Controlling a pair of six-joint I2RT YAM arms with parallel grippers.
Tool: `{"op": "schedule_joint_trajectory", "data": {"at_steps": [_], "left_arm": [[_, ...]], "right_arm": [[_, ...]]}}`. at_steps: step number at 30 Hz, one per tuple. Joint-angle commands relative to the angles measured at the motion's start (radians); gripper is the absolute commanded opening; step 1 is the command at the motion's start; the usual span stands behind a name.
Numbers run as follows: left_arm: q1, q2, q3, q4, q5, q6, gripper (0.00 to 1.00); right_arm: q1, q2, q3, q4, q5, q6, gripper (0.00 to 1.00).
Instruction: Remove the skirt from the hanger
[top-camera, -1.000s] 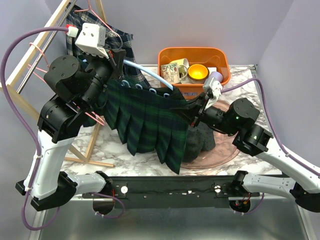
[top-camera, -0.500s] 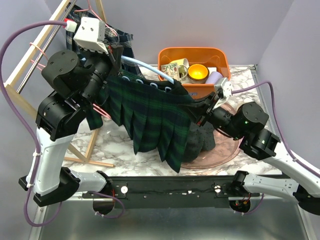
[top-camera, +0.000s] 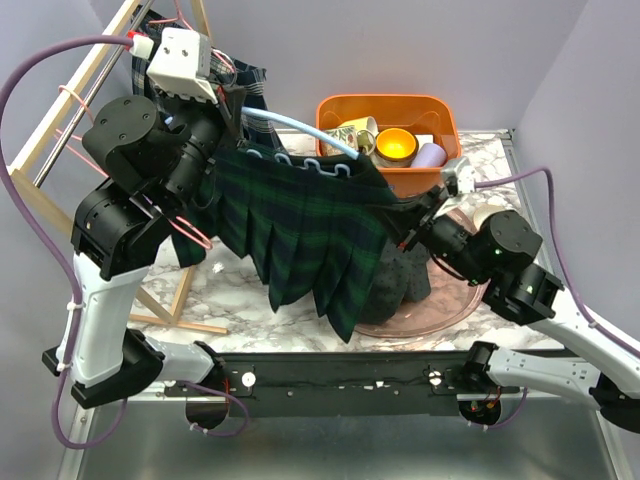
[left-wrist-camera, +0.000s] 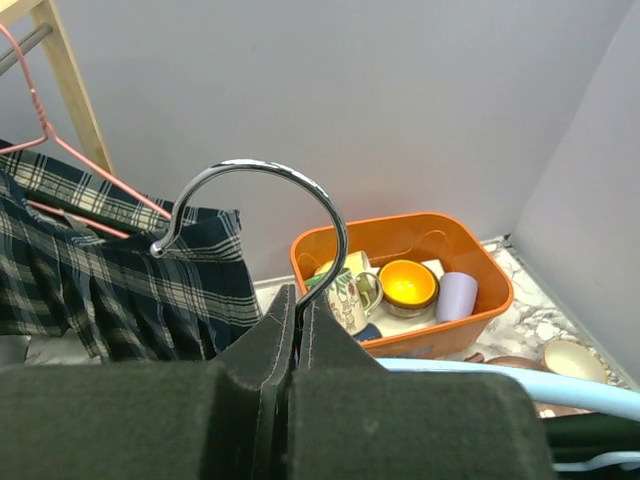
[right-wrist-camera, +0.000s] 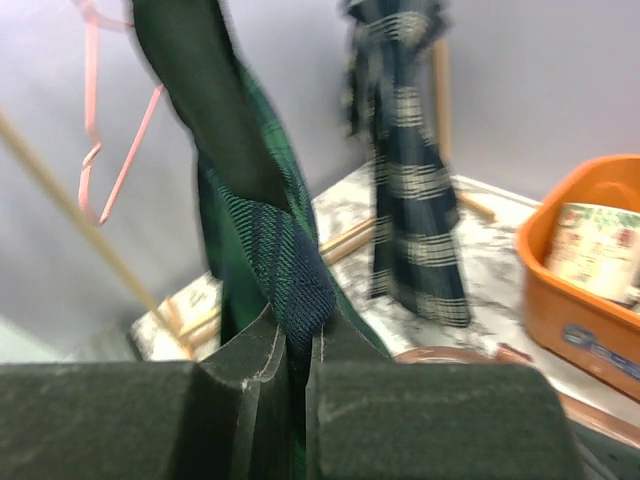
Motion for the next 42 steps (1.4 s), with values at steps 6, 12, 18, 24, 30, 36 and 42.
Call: {"op": "schedule_joint_trajectory", "data": {"at_steps": [6,12,18,24,30,36,42], "left_arm": [[0.022,-0.03,0.141,0.152,-0.256,0.055,0.0],[0.024,-0.036,0.128,0.165,-0.202,-0.037,0.0],[0.024,-0.088,0.137,0.18,-0.133,-0.197,0.0],[0.022,-0.102,0.147,0.162,-0.233,-0.169,0.0],[0.024,-0.102,0.137,0.175,-0.162,-0.203,0.0],[0.024,-0.132,0.063,0.204,-0.011,-0.29,0.0],[0.024,-0.188,0.0,0.262,0.204,-0.486,0.0]], "right_arm": [[-0.009,-0.107,-0.104,-0.013,0.231,0.012,0.01],[-0.009,-0.102,-0.08,0.033,-0.046,-0.044,0.01],[-0.007,-0.085,-0.058,0.018,-0.037,-0.051,0.01],[-0.007,-0.137,-0.127,-0.008,0.21,0.014,0.01],[-0.007,-0.133,-0.117,0.033,0.1,-0.007,0.01],[-0.007,-0.044,0.078,0.088,-0.147,-0.096,0.01],[-0.009,0.135,0.293,0.073,-0.081,-0.143,0.01]]}}
